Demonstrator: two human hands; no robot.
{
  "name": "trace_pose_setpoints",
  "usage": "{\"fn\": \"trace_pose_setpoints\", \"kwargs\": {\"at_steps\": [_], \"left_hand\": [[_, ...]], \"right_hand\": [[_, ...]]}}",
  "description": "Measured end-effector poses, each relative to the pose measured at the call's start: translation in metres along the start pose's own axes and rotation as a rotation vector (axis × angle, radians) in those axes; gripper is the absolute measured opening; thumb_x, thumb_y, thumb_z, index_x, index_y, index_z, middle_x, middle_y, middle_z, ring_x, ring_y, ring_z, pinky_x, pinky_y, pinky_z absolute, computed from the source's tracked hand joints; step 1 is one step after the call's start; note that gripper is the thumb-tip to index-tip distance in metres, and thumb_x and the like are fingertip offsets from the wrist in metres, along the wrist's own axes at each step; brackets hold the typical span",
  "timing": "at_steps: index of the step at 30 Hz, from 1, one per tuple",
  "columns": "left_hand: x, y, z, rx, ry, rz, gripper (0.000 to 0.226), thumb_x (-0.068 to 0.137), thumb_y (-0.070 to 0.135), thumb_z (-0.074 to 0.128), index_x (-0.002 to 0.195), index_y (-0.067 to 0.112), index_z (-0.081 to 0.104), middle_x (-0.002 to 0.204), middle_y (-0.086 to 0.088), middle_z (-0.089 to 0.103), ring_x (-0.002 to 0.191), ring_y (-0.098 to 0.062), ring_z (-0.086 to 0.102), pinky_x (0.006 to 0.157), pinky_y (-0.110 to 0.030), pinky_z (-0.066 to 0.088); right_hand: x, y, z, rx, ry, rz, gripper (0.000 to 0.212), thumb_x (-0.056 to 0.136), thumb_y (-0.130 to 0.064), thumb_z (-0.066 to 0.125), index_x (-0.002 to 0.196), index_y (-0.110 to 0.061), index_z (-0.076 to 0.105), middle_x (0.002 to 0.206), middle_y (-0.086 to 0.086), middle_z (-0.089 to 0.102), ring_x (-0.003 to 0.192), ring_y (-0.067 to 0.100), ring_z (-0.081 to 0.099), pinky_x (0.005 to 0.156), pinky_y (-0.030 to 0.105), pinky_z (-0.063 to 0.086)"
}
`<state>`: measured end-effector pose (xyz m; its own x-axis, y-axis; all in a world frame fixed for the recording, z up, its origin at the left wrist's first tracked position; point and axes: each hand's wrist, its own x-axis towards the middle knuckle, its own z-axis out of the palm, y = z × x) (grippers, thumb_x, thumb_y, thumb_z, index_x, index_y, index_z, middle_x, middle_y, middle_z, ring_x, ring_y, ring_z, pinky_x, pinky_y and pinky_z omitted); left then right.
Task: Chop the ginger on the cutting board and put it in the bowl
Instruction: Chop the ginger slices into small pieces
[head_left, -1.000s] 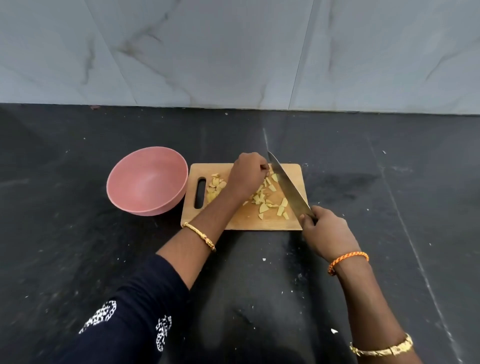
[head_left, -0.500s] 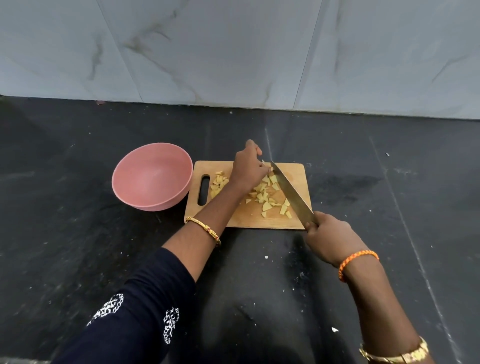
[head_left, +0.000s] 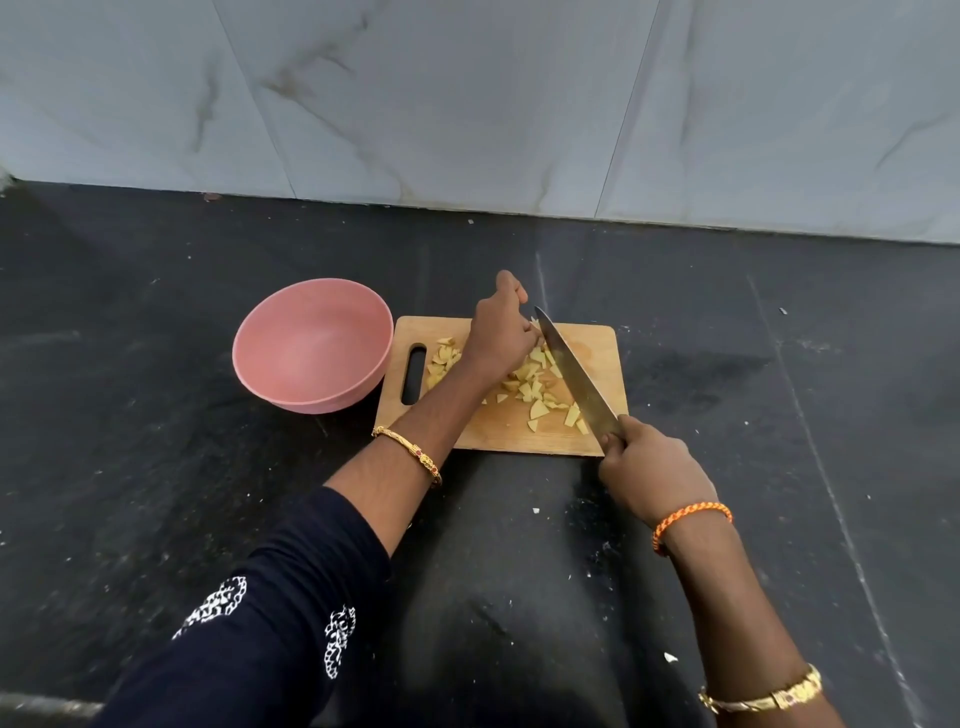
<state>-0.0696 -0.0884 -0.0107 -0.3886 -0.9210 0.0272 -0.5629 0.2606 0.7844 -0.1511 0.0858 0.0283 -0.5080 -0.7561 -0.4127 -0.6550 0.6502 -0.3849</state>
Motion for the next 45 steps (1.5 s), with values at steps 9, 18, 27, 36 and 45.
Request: {"fn": "trace_pose_setpoints", "kwargs": {"at_steps": [9, 18, 27, 36, 45], "left_hand": [[0.005, -0.003, -0.015, -0.023, 0.023, -0.079, 0.039, 0.076, 0.006, 0.074, 0.097, 0.015, 0.043, 0.093, -0.009, 0.064, 0.075, -0.014, 0.064, 0.059, -0.016, 0.049], [-0.027, -0.017, -0.046, -0.121, 0.149, -0.063, 0.009, 0.092, 0.012, 0.055, 0.099, 0.012, 0.061, 0.09, 0.002, 0.069, 0.083, -0.007, 0.065, 0.067, -0.014, 0.048], [-0.11, -0.034, -0.017, -0.333, 0.646, -0.005, 0.022, 0.098, 0.008, 0.035, 0.106, 0.012, 0.055, 0.109, 0.003, 0.064, 0.104, -0.005, 0.058, 0.089, -0.024, 0.047], [-0.119, -0.051, -0.01, -0.281, 0.62, -0.135, 0.035, 0.099, 0.012, 0.034, 0.132, 0.006, 0.046, 0.135, -0.004, 0.051, 0.124, -0.011, 0.045, 0.107, -0.027, 0.036], [-0.082, -0.054, -0.025, -0.043, 0.282, -0.026, 0.049, 0.101, 0.032, 0.03, 0.143, 0.007, 0.03, 0.148, -0.009, 0.035, 0.138, -0.018, 0.03, 0.111, -0.024, 0.021]], "right_hand": [[-0.006, -0.001, -0.025, -0.092, -0.126, 0.02, 0.031, 0.097, -0.019, 0.041, 0.126, -0.021, 0.054, 0.103, 0.006, 0.061, 0.091, 0.024, 0.059, 0.086, 0.035, 0.051], [-0.022, 0.023, -0.012, 0.082, 0.092, 0.074, 0.017, 0.098, -0.027, 0.04, 0.093, -0.016, 0.052, 0.075, 0.007, 0.056, 0.075, 0.03, 0.058, 0.068, 0.036, 0.048], [-0.026, 0.004, 0.006, -0.158, 0.138, 0.01, 0.026, 0.1, -0.028, 0.033, 0.121, -0.024, 0.047, 0.097, 0.011, 0.063, 0.088, 0.033, 0.062, 0.068, 0.034, 0.045], [-0.052, 0.005, 0.02, -0.171, 0.143, -0.068, 0.038, 0.101, -0.024, 0.032, 0.138, -0.03, 0.036, 0.099, 0.008, 0.061, 0.09, 0.028, 0.062, 0.072, 0.036, 0.052], [-0.065, 0.009, 0.012, -0.014, 0.185, 0.042, 0.043, 0.098, -0.026, 0.038, 0.139, -0.038, 0.041, 0.112, 0.013, 0.064, 0.101, 0.035, 0.061, 0.074, 0.036, 0.046]]}}
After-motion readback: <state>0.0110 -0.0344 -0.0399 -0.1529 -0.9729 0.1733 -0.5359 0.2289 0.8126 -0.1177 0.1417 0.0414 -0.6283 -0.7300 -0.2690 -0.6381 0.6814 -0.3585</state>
